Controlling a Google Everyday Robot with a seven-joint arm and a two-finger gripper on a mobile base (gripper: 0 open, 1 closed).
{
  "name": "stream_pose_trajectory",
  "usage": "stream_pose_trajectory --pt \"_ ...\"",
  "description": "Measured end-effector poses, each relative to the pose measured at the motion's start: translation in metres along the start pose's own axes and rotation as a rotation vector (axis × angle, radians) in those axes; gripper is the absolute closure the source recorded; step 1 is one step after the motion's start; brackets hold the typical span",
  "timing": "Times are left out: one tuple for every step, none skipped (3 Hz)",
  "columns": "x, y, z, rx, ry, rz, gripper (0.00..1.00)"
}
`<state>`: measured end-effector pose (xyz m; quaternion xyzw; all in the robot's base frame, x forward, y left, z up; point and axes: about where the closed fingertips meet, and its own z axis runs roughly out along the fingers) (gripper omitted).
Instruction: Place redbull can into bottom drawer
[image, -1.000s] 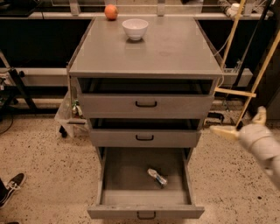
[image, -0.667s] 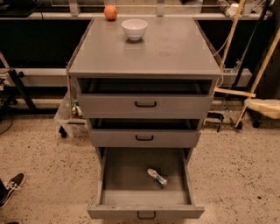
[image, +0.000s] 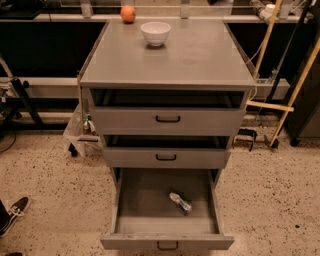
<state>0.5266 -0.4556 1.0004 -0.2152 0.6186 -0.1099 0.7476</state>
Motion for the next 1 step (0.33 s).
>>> stream_pose_trajectory --pt "0.0001 0.0011 0.0004 -0.002 0.000 0.000 0.00"
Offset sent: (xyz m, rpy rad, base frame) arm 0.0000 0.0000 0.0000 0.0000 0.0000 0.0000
